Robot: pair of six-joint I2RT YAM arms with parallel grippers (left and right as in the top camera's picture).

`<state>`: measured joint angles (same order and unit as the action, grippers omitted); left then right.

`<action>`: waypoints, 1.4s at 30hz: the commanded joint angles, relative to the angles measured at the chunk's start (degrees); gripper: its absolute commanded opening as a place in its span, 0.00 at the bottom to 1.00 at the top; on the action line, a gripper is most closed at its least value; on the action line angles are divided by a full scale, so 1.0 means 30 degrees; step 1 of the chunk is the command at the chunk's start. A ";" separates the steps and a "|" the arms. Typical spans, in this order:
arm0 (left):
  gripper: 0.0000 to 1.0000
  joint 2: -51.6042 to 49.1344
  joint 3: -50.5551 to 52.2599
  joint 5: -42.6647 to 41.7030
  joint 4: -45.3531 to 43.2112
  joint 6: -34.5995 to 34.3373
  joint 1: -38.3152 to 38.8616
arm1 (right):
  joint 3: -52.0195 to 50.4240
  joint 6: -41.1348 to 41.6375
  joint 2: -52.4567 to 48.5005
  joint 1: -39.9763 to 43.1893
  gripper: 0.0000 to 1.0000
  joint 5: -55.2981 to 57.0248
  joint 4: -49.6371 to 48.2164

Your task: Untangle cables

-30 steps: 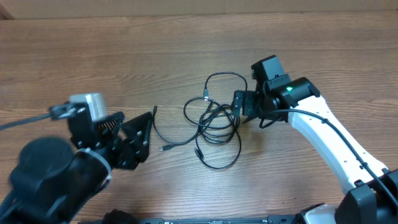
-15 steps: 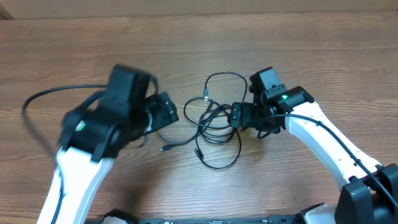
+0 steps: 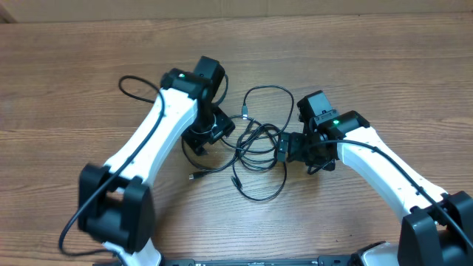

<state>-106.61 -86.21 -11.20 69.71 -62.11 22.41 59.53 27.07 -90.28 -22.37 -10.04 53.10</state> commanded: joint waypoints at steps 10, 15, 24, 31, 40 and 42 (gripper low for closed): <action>0.66 -0.4401 0.0087 -0.2120 -0.3024 -0.1027 0.0036 | -0.0109 0.0182 0.0153 0.0109 1.00 0.0036 -0.0663; 0.40 -0.5217 0.0087 -0.1617 -0.3840 -0.1020 0.0036 | -0.0109 0.0168 0.0153 0.0109 1.00 0.0036 -0.0678; 0.05 -0.4648 0.0029 -0.0219 -0.3439 0.1086 -0.0262 | -0.0109 -0.0029 0.0153 0.0109 1.00 0.0036 -0.0685; 0.04 0.0029 0.0022 0.0372 -0.2929 0.4663 -0.0423 | -0.0109 -0.0022 0.0153 0.0102 1.00 -0.0255 -0.0699; 0.04 0.7329 0.0022 0.0444 -0.3024 0.8626 0.1013 | -0.0109 -0.2630 0.0153 0.0066 1.00 -0.7584 -0.2310; 0.05 0.8546 0.0022 0.0452 -0.3060 0.9435 0.1428 | -0.0109 -0.2703 0.0153 0.0066 1.00 -0.9340 -0.2863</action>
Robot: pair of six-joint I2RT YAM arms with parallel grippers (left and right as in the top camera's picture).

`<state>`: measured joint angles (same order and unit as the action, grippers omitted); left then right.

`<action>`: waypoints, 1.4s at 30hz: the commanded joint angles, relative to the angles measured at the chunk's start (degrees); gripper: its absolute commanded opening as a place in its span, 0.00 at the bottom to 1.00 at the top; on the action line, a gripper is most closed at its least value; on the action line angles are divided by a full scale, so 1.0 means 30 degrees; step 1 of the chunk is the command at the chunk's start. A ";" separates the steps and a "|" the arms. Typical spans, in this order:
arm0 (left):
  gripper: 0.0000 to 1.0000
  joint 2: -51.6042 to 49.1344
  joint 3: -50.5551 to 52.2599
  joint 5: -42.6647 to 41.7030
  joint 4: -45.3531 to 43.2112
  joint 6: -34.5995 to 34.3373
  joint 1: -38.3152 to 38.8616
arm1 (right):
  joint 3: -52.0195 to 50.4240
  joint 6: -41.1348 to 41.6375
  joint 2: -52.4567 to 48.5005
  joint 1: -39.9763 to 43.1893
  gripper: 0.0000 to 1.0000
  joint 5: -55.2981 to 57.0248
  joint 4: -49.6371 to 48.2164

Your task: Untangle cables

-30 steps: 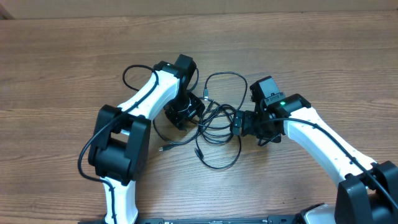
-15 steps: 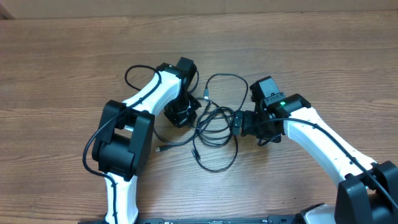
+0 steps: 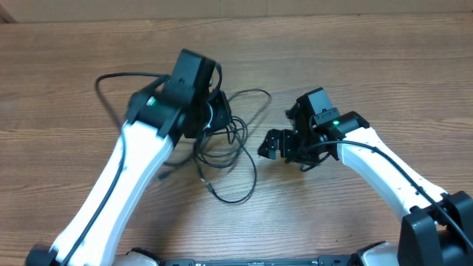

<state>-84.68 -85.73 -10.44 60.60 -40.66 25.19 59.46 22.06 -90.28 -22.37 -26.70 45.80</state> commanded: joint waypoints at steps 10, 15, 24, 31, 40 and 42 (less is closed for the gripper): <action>0.05 0.5712 -0.0138 0.0168 -0.1603 0.5122 0.1362 | -0.0087 -0.1668 0.0153 -0.1989 1.00 -0.6666 -0.2135; 0.04 0.7562 -0.0138 0.0153 -0.1719 0.6462 0.1362 | -0.0087 -0.1661 0.0153 -0.3424 0.05 -0.5166 -0.3504; 0.04 0.9959 -0.0138 0.5209 0.1603 0.6127 0.1348 | 0.0058 -0.1377 0.0415 -0.2382 0.04 -0.2987 -0.3577; 0.05 1.0950 -0.0138 0.9318 0.5253 0.2448 0.1348 | 0.0889 -0.2936 0.3672 0.2412 0.04 -0.8218 -0.2732; 0.05 1.0958 -0.0131 1.4185 0.6892 -0.1428 0.1348 | 0.0903 -0.3024 0.8859 1.0142 0.04 -0.8947 -0.1719; 0.04 1.0950 -0.0131 1.4950 0.6987 -0.3468 0.1348 | 0.0903 -0.3031 0.9515 1.1927 0.04 -0.8473 -0.0576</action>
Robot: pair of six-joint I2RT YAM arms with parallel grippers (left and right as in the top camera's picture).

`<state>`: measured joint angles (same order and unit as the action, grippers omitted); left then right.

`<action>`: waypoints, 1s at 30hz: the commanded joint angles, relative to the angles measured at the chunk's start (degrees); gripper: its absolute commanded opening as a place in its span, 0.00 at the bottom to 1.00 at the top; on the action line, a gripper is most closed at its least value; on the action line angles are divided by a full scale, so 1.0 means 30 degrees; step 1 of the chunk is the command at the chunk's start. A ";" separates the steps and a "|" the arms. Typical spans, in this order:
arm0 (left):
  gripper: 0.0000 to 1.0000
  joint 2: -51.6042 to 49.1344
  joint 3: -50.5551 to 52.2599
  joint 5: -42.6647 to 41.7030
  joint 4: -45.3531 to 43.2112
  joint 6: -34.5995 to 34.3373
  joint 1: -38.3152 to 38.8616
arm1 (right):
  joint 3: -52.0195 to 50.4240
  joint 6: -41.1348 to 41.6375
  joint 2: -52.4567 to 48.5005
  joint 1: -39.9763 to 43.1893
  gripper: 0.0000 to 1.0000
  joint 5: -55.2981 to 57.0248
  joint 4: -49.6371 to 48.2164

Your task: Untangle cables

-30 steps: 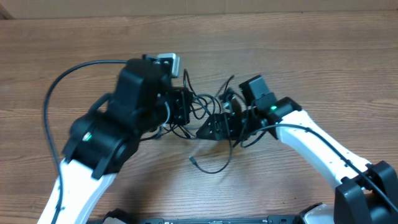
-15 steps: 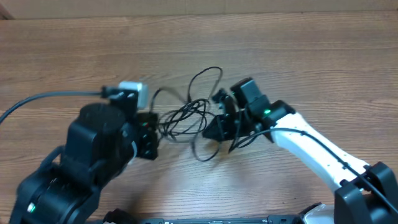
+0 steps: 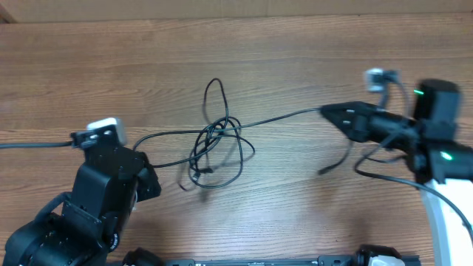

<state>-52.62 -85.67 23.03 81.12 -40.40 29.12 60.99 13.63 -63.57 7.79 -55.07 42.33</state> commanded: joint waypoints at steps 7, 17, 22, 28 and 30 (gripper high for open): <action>0.04 0.0262 -0.0153 0.1756 -0.2339 -0.3366 0.0044 | 0.0372 -0.2987 0.0954 0.3825 0.40 0.0969 0.4488; 0.04 0.0240 -0.0153 -0.9624 -0.6965 0.8386 0.0051 | 0.0372 -1.1679 0.0954 0.1064 0.81 -0.2361 0.7060; 0.04 0.0117 -0.0153 -1.2284 -0.7140 0.9763 0.0051 | 0.0372 -1.2378 0.0947 -0.1537 0.82 -0.2565 0.6120; 0.04 -0.0058 -0.0153 -1.3945 -0.7271 1.0324 0.0051 | 0.0372 -1.2356 0.0772 -0.5034 0.75 -0.2674 0.3111; 0.04 -0.0080 -0.0153 -1.4586 -0.7322 1.0557 0.0051 | 0.0372 -1.2356 0.0597 -0.5901 0.74 -0.2674 0.2106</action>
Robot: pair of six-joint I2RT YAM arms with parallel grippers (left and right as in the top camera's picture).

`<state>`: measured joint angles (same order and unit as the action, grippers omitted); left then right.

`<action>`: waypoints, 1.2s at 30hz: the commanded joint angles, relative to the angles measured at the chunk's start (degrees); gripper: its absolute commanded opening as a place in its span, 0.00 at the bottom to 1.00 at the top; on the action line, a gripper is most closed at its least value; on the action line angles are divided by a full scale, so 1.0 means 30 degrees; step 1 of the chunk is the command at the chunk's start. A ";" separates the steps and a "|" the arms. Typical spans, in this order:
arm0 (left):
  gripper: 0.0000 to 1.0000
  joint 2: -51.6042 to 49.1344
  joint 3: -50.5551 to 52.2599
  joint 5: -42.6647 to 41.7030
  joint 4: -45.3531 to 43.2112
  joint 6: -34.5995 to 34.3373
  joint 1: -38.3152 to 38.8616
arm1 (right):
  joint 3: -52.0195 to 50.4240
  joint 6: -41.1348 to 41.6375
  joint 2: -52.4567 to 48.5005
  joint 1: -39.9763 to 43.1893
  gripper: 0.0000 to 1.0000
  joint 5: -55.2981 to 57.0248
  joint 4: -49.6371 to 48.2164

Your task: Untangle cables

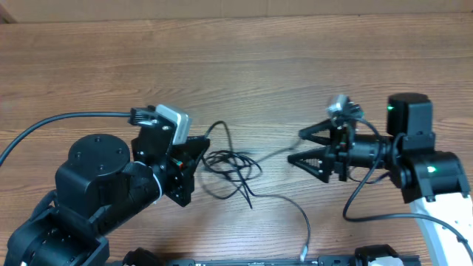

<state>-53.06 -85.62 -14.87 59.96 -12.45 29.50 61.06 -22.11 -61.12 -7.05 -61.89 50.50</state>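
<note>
A loose knot of thin black cables (230,166) lies on the wooden table (244,59), between the two arms. One strand (295,207) trails from it down to the table's near edge. A fainter strand runs right toward my right gripper (295,148), which points left with its fingers spread and nothing clamped between them. My left gripper (194,170) points right, just left of the knot. Its jaws look spread, with a cable loop reaching up to them. The overhead view is the only one given.
The left arm's bulky black body (96,185) fills the near left. A thick black camera lead (52,122) arcs off the left edge. The right arm (425,166) stands at the right, with its own lead (362,192) looping below it.
The cable stretched taut between the grippers now lies slack. Both grippers have come inward toward the knot, and the right one stands open. The knot sits lower and flatter.
First both grippers were down in the tangle at mid-table. Then the left had dragged the bundle leftward while the right stayed beside it. Then the arms were far apart with a strand taut between them. Now they are close again and the cable is slack.
</note>
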 commanded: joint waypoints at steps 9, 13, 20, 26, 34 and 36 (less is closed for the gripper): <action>0.05 0.0066 -0.0168 -0.2557 -0.0306 0.1217 -0.0073 | 0.0350 0.0976 -0.2302 -0.3789 0.56 0.0663 -0.2659; 0.04 -0.0029 -0.0168 -0.2557 -0.0291 0.1137 -0.0073 | 0.0350 0.3446 -0.3330 -0.4437 0.54 0.0758 -0.3687; 0.04 -0.0772 -0.0168 -0.2543 -0.0051 0.0998 -0.0073 | 0.0357 0.5333 -0.3555 -0.5136 0.55 0.0758 -0.4320; 0.04 -0.1413 -0.0168 -0.4014 -0.0277 0.1326 -0.0073 | 0.0350 0.4488 -0.3563 -0.5931 0.66 0.0809 -0.4320; 0.04 -0.1464 -0.0168 -0.6003 -0.0488 0.2448 -0.0073 | 0.0350 0.2871 -0.3563 -0.6921 0.55 0.5340 -0.4444; 0.04 -0.1406 -0.0168 -0.5967 -0.0481 0.2448 -0.0073 | 0.0350 0.2871 -0.3563 -0.7038 0.51 0.4677 -0.4204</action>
<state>-58.00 -85.62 -30.06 59.09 -6.90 29.50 61.06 -12.32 -72.27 -27.53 -50.15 37.47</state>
